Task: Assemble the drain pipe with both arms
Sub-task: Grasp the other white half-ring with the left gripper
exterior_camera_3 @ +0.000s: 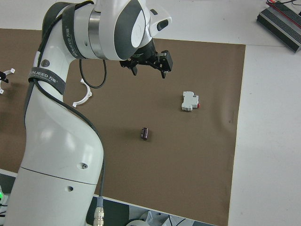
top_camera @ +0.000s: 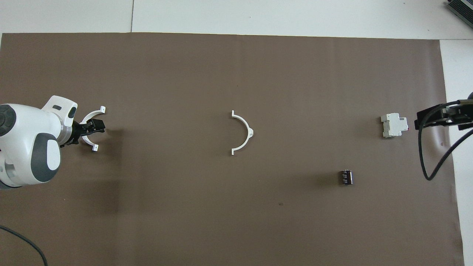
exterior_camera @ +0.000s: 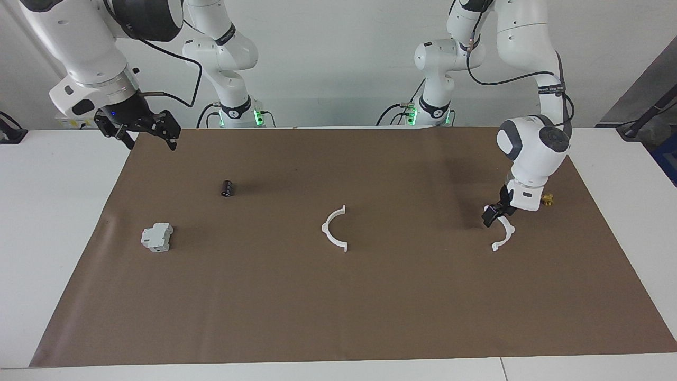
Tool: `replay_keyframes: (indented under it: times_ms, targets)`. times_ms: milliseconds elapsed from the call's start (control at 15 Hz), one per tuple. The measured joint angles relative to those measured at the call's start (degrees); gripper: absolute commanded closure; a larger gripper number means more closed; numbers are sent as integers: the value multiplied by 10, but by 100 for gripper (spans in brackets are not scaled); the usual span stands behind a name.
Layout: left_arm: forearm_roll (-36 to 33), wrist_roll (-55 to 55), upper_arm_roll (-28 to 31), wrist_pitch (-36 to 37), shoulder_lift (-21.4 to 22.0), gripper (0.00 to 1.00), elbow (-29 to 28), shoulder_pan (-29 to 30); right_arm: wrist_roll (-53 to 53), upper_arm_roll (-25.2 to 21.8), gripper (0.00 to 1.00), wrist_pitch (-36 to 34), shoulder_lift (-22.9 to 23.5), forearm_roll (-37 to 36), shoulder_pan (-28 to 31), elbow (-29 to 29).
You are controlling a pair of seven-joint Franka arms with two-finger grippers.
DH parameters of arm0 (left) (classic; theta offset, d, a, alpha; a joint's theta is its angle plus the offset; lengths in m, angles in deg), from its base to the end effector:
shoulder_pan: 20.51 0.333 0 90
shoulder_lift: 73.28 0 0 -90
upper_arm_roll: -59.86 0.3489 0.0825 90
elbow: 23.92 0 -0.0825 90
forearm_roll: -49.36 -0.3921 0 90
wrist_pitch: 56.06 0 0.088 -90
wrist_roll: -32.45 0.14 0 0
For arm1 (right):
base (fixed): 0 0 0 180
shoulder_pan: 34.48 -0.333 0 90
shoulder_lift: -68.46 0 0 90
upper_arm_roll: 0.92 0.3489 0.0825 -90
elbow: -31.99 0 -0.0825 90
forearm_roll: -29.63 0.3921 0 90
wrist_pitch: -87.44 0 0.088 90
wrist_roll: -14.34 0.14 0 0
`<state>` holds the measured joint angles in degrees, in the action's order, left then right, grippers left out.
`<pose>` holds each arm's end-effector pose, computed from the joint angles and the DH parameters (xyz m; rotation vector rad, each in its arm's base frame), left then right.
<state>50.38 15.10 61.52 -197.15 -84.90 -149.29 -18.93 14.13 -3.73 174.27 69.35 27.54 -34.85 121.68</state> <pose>0.5758 0.0321 0.2944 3.0711 0.5779 0.1101 0.5588 -0.0289 0.6138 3.1036 -0.0617 -0.1029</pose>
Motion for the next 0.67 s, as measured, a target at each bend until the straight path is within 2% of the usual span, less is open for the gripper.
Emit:
replay_keyframes:
  times_ms: [200,333,533,667]
  targets:
    - [0,0,0,-1,0,22,0,0,0,0,0,0,0,0,0,0]
    - [0,0,-1,-8,-1,43,-3,0,0,0,0,0,0,0,0,0]
    - [0,0,-2,-28,-1,100,-12,0,0,0,0,0,0,1,0,0]
    - [0,2,-1,-29,1,100,-13,0,0,0,0,0,0,1,0,0]
